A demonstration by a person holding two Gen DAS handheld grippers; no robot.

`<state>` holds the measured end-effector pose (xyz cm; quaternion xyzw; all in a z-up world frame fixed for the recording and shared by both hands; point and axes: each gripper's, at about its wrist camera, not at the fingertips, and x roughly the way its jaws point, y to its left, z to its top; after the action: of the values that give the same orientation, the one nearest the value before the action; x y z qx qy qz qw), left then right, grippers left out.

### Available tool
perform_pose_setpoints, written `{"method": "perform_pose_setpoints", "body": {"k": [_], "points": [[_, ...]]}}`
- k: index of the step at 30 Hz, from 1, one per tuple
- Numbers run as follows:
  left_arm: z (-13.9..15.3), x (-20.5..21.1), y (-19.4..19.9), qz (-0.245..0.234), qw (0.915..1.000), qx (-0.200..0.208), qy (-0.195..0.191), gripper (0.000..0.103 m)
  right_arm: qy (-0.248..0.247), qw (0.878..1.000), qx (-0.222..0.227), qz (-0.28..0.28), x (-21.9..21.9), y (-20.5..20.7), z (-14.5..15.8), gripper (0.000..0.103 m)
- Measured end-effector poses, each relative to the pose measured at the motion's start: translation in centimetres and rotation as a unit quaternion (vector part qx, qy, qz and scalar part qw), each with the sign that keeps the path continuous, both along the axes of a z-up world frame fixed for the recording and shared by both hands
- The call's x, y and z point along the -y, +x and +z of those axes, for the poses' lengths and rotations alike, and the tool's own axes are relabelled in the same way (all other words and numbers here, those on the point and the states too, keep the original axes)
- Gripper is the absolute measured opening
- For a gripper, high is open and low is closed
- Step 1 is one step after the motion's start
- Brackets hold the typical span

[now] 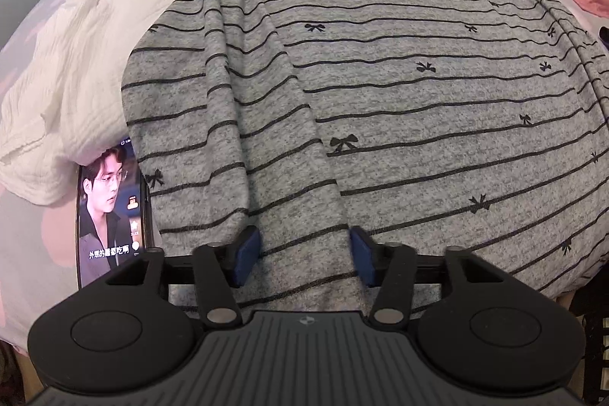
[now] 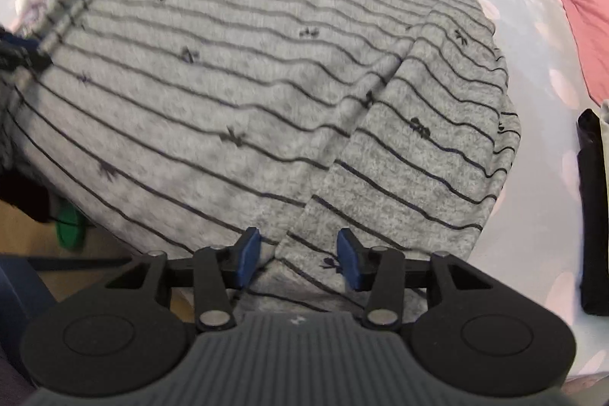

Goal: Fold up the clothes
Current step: 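Pull the hem with the left tool while the right tool smooths the shirt, then release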

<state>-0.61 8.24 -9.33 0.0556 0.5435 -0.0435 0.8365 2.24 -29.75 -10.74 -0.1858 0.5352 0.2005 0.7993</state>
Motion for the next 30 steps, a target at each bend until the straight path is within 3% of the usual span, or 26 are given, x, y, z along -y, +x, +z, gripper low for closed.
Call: {"method": "perform_pose_setpoints", "body": {"k": [2, 3, 4, 8, 14, 20, 23, 30], "points": [[0.3, -0.2, 0.1, 0.000, 1.0000, 0.001, -0.007, 0.017, -0.001, 1.000, -0.001, -0.004, 0.3, 0.2, 0.4, 0.026], [0.5, -0.5, 0.2, 0.001, 0.9999, 0.001, -0.012, 0.009, 0.002, 1.000, -0.004, -0.007, 0.5, 0.3, 0.8, 0.008], [0.7, -0.7, 0.3, 0.002, 0.9998, 0.000, -0.018, 0.006, 0.003, 1.000, -0.004, -0.013, 0.8, 0.4, 1.3, 0.005], [2.7, -2.0, 0.5, 0.026, 0.9985, 0.012, -0.047, 0.002, 0.012, 0.999, 0.005, -0.052, 2.9, 0.9, 2.6, 0.004], [8.5, -6.7, 1.7, 0.085, 0.9907, 0.069, -0.081, 0.002, 0.004, 0.991, 0.047, -0.125, 6.7, 2.1, 6.0, 0.003], [14.9, -12.8, 4.1, 0.136, 0.9805, 0.132, -0.052, 0.002, -0.043, 0.976, 0.110, -0.183, 10.3, 5.3, 9.4, 0.003], [16.9, -16.5, 5.9, 0.176, 0.9714, 0.157, -0.028, 0.002, -0.075, 0.966, 0.131, -0.208, 12.2, 6.9, 10.4, 0.003], [16.6, -23.3, 9.9, 0.262, 0.9469, 0.185, 0.021, 0.002, -0.148, 0.935, 0.166, -0.277, 16.1, 10.0, 10.8, 0.003]]}}
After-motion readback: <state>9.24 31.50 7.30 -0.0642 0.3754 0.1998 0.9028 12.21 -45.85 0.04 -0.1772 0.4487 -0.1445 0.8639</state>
